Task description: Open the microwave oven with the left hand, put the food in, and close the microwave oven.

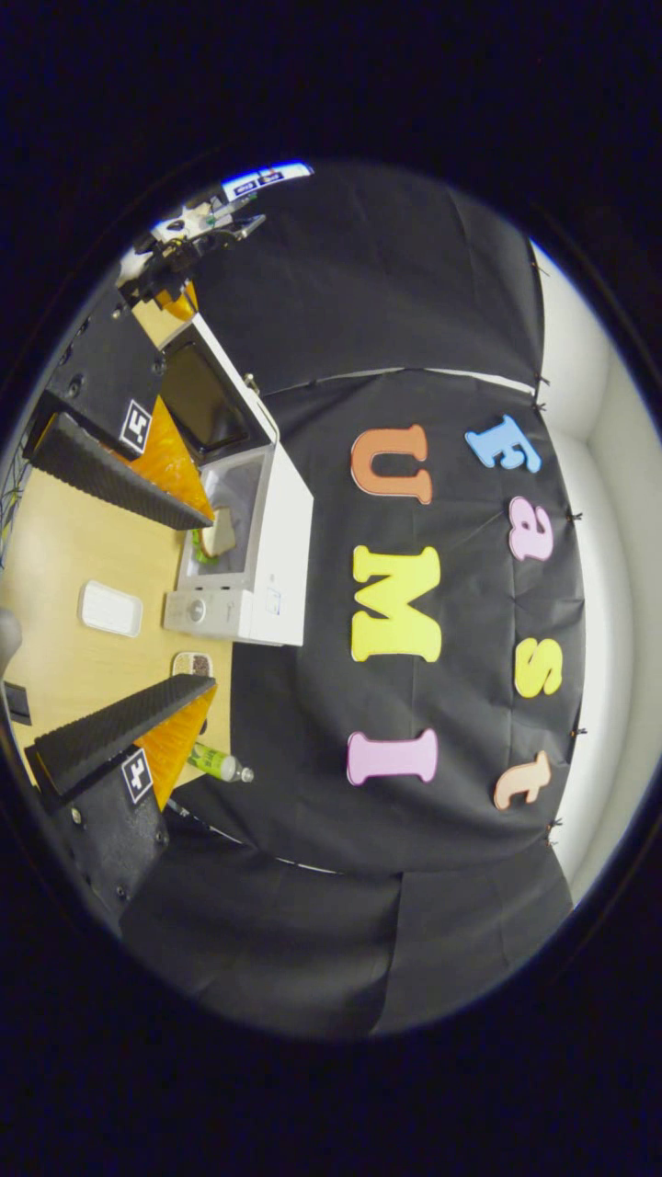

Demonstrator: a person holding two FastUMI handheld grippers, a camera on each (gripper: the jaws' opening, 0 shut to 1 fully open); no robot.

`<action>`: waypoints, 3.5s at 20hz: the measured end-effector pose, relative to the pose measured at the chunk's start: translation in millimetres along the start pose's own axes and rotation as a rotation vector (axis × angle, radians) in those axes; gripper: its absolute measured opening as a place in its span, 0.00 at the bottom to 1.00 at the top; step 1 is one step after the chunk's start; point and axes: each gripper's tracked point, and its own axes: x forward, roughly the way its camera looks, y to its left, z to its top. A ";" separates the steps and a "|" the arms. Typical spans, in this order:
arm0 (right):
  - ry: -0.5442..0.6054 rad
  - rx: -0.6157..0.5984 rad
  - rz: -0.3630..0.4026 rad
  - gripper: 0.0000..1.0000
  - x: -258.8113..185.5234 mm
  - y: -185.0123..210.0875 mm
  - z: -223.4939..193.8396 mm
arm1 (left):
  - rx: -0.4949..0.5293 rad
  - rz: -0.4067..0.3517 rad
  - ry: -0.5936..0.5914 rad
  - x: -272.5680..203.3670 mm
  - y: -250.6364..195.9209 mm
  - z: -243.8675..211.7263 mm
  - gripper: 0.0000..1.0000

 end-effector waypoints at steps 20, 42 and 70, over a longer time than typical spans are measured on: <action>-0.042 0.019 0.051 1.00 -17.6 -16.5 28.1 | 0.061 -0.273 -0.044 8.7 -162.6 10.3 0.00; -0.013 0.035 -0.039 0.92 30.9 -85.3 38.6 | 0.066 -0.409 -0.083 158.1 -358.6 57.0 0.00; -0.170 -0.014 0.061 0.92 22.3 -64.0 61.9 | 0.042 -0.276 -0.223 -12.3 -287.5 186.4 0.96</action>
